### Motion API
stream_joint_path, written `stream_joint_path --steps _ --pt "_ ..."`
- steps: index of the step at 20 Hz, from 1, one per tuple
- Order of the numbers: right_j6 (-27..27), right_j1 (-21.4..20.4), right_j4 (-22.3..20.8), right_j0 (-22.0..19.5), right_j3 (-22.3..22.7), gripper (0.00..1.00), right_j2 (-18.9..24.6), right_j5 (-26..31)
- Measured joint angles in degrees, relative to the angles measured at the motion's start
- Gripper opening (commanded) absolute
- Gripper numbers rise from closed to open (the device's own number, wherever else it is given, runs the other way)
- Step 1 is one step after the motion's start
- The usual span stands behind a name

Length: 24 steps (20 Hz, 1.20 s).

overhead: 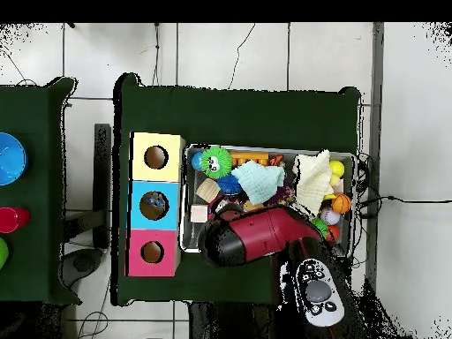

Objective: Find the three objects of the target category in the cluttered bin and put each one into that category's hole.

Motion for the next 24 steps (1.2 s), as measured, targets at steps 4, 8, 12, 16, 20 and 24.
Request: stream_joint_path --steps 4,8,12,16,20,24 --pt "0.0 1.44 -0.32 -0.01 0.0 1.0 -0.02 0.0" --pt "0.0 2.85 -0.52 -0.26 0.0 1.0 -0.01 0.0" --pt "0.0 3.59 -1.18 -1.22 -0.01 1.0 0.0 0.0" --pt "0.0 3.65 -1.89 -2.79 -0.01 1.0 0.0 0.01" --pt "0.0 3.35 -2.3 -4.3 -0.01 1.0 0.0 0.55" --pt "0.0 2.86 -2.7 -5.41 -0.02 1.0 -0.02 1.95"
